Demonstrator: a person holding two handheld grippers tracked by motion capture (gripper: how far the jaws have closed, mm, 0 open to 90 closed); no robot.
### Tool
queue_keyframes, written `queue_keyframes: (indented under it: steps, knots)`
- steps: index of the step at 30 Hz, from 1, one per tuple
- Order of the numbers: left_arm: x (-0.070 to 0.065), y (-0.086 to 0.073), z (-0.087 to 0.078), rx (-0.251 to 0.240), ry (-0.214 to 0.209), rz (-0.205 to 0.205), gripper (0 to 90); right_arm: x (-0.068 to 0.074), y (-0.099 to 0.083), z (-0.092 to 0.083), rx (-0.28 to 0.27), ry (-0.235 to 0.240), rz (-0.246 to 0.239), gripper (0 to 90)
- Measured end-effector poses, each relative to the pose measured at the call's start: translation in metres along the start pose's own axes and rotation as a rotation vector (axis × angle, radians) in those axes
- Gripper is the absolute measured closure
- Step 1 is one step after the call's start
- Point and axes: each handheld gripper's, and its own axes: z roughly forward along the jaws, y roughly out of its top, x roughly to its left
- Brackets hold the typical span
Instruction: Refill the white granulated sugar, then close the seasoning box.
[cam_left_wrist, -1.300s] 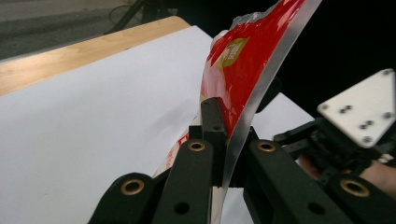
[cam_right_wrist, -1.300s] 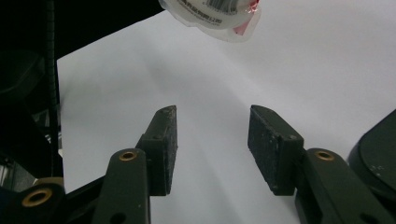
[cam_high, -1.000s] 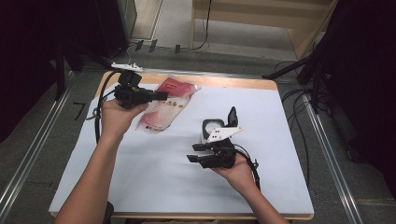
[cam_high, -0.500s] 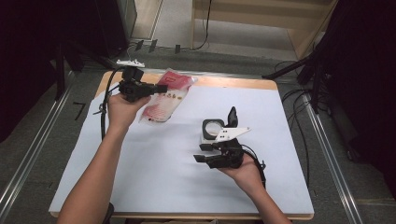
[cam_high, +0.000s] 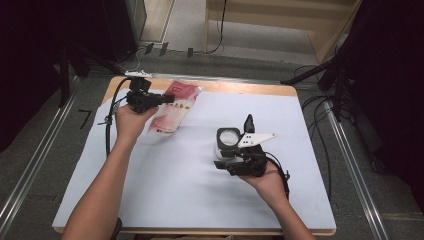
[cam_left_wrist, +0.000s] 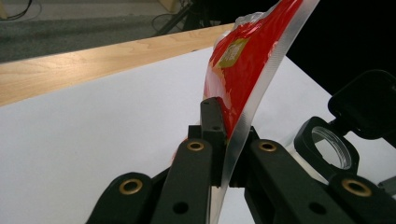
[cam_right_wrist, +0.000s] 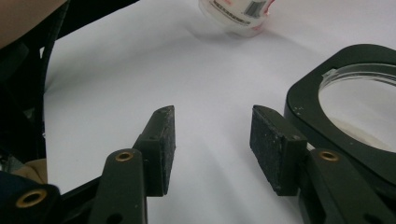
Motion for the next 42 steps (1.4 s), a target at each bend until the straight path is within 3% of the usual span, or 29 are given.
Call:
queue_keyframes:
  steps: [6,10,18,25,34,36,42]
  knots:
    - [-0.002,-0.004,-0.007,0.024,-0.006,0.027,88.9,0.000,-0.001,0.002,-0.004,-0.006,-0.010,51.1]
    - [-0.005,-0.007,-0.013,0.044,0.000,0.075,87.8,0.001,-0.001,0.002,-0.001,-0.008,-0.016,51.0]
    - [-0.009,-0.019,-0.033,0.026,-0.004,0.048,84.7,0.001,0.000,-0.003,-0.019,-0.018,-0.020,51.1]
    - [-0.004,-0.029,-0.043,0.034,0.002,0.052,84.4,0.002,0.001,-0.003,-0.013,-0.026,-0.021,51.1]
    - [-0.004,-0.034,-0.051,0.059,-0.002,0.092,80.2,0.001,0.000,-0.003,-0.012,-0.031,-0.019,51.2]
    - [-0.004,-0.034,-0.053,0.061,0.005,0.119,79.1,0.001,-0.001,-0.003,-0.014,-0.034,-0.014,51.1]
    - [-0.006,-0.036,-0.056,0.065,0.020,0.122,74.0,0.000,0.000,-0.005,-0.014,-0.035,-0.013,51.2]
